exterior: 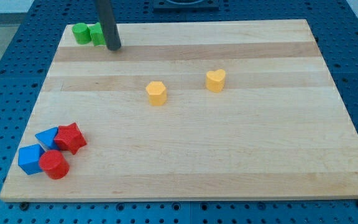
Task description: Move the arm towards the bottom to the board
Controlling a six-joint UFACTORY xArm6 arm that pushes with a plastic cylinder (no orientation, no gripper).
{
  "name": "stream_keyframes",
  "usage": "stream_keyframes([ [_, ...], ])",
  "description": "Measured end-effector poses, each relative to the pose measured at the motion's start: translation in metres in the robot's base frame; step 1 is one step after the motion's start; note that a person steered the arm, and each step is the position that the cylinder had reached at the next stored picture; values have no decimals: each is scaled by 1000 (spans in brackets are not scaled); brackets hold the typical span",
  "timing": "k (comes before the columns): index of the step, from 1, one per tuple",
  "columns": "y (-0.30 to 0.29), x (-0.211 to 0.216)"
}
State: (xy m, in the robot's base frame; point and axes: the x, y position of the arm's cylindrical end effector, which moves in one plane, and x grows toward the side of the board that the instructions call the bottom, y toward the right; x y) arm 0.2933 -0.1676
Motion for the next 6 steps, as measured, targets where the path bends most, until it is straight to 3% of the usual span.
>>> stream_keyframes([
  [2,30,84],
  [5,86,250],
  [6,29,308],
])
